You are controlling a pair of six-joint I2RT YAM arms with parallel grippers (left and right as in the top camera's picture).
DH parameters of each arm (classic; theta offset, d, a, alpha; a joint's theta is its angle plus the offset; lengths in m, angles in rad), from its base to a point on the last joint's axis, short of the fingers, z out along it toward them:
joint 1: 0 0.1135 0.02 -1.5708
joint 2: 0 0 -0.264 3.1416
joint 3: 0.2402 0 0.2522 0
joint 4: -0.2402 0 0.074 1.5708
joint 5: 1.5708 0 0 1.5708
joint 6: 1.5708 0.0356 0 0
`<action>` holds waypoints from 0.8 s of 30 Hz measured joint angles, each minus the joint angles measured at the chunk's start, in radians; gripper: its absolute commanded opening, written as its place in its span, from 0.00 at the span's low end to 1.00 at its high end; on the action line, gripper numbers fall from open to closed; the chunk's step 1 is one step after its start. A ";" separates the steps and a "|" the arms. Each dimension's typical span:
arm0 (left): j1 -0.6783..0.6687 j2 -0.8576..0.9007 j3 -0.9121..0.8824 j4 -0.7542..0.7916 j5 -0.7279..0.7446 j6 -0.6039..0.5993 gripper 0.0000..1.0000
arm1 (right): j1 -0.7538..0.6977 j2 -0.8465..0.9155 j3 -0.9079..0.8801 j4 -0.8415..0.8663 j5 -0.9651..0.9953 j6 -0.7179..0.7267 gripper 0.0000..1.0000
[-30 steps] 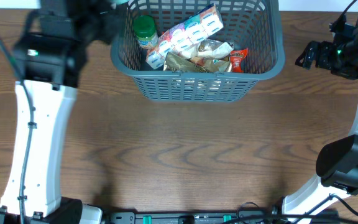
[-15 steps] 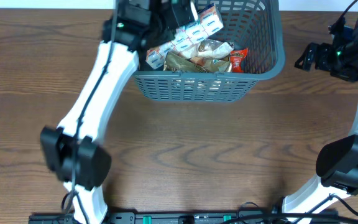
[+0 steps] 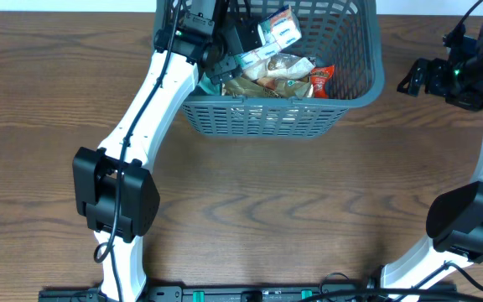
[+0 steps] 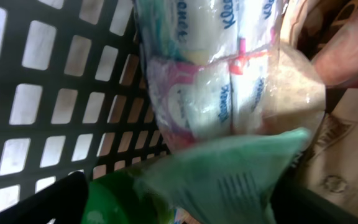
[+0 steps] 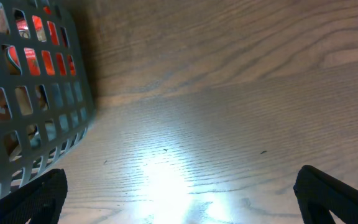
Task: Pack container
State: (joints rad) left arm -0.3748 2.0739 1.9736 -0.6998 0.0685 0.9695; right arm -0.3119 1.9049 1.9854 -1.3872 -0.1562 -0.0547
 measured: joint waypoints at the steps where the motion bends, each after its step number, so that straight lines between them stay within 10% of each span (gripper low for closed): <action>1: 0.000 0.000 0.000 0.000 0.000 0.000 0.99 | 0.000 0.000 0.000 0.000 0.000 0.000 0.99; 12: 0.034 -0.161 0.000 -0.031 -0.044 -0.275 0.98 | 0.000 0.000 0.003 0.211 -0.008 -0.002 0.99; 24: 0.298 -0.473 0.006 -0.409 -0.069 -0.670 0.99 | 0.056 0.002 0.252 0.121 -0.018 -0.022 0.99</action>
State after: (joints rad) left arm -0.0769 1.6012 1.9800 -1.1084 -0.0002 0.2993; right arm -0.2562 1.9072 2.2375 -1.2663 -0.1741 -0.0769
